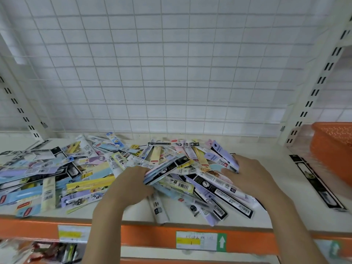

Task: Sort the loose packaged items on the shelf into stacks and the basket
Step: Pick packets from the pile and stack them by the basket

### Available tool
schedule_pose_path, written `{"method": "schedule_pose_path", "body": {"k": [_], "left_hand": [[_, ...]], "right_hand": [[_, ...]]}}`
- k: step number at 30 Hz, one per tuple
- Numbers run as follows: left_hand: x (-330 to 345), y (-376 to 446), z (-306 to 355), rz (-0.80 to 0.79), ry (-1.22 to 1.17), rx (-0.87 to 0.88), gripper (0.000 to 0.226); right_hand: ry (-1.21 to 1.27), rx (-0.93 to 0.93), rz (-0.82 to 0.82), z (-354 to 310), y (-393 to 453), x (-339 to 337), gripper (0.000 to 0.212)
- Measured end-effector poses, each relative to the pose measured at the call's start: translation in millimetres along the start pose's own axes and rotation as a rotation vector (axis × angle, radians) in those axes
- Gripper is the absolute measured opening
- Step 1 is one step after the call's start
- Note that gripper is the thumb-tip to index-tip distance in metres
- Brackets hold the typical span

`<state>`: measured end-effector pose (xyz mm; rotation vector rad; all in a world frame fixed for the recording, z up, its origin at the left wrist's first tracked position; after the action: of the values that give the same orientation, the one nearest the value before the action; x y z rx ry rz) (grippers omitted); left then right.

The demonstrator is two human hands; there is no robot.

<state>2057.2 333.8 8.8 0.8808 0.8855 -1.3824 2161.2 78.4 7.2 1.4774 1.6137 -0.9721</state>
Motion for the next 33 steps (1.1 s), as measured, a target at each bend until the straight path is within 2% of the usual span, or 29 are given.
{"method": "schedule_pose_path", "body": {"k": [5, 12, 16, 19, 24, 29, 33], "left_hand": [[-19.0, -0.4, 6.9, 0.215, -0.05, 0.007, 0.035], [-40.0, -10.6, 6.8, 0.518, -0.054, 0.042, 0.042], [-43.1, -15.4, 4.5, 0.577, -0.002, 0.038, 0.03], [-37.5, -14.7, 1.8, 0.566, -0.015, 0.015, 0.044], [-29.3, -7.3, 1.1, 0.574, -0.056, -0.017, 0.047], [-32.8, -7.0, -8.4, 0.667, -0.015, -0.05, 0.029], [-38.5, -13.2, -22.0, 0.697, -0.024, -0.059, 0.016]], "right_hand": [[-0.006, 0.009, 0.008, 5.7, 1.0, -1.7, 0.03], [-0.004, -0.009, 0.021, 1.1, 0.8, 0.8, 0.029], [-0.002, -0.035, 0.018, -3.6, -0.1, 3.3, 0.026], [0.016, -0.031, 0.014, -4.3, -0.1, 4.0, 0.028], [0.021, -0.019, 0.009, -2.3, 2.2, 4.1, 0.027], [-0.01, -0.037, 0.026, -9.0, -1.1, 0.3, 0.028], [-0.125, -0.136, -0.011, -37.6, -10.6, 0.5, 0.038]]}}
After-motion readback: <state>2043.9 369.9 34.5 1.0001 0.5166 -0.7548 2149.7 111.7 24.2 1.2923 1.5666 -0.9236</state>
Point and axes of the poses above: each hand's wrist, its own y-axis towards the middle knuckle, its own x-axis out of the palm, z = x × y, the point moved 5 cm from there along y, towards the middle knuckle, and after that the axes turned 15 degrees about x, right-handed, at the moved point
